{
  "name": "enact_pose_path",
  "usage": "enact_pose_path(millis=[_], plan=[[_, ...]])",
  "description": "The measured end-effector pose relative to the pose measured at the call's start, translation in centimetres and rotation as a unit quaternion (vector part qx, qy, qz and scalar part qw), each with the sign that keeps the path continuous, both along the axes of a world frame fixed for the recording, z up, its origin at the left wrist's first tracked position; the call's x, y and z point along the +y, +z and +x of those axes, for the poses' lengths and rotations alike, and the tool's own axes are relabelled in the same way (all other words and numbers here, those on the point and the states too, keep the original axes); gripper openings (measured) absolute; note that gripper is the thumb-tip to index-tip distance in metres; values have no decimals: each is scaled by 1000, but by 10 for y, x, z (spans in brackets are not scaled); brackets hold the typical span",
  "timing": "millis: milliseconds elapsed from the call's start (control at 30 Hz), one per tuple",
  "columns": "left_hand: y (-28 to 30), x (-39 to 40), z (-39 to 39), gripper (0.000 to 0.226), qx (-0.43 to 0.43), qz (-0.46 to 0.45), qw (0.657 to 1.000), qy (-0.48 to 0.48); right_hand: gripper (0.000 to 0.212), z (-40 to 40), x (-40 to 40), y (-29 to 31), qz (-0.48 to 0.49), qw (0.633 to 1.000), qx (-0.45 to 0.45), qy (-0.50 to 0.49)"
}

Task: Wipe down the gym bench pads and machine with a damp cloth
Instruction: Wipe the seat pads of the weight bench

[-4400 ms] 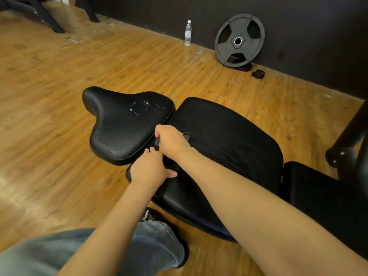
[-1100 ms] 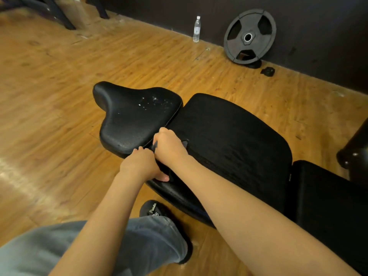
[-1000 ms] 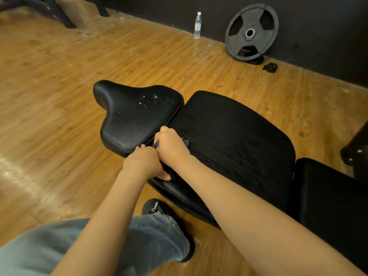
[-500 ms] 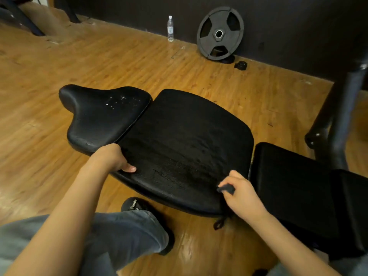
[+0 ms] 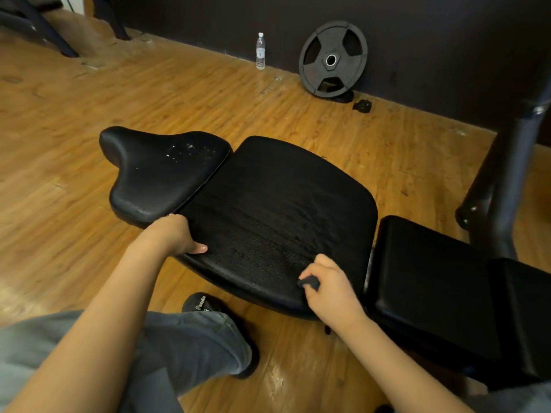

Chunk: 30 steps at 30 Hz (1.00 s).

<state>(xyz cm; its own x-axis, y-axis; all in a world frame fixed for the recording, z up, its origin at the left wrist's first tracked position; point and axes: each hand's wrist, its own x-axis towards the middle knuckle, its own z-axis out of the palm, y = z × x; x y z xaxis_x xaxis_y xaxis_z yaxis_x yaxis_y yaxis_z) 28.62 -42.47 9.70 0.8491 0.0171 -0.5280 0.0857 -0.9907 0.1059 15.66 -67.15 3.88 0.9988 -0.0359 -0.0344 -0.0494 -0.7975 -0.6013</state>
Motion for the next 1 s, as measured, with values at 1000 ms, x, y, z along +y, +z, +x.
enact_pose_path(millis=[1000], plan=[[0, 13, 16, 65, 6, 33, 997, -72, 15, 73, 98, 15, -19, 988, -42, 149]])
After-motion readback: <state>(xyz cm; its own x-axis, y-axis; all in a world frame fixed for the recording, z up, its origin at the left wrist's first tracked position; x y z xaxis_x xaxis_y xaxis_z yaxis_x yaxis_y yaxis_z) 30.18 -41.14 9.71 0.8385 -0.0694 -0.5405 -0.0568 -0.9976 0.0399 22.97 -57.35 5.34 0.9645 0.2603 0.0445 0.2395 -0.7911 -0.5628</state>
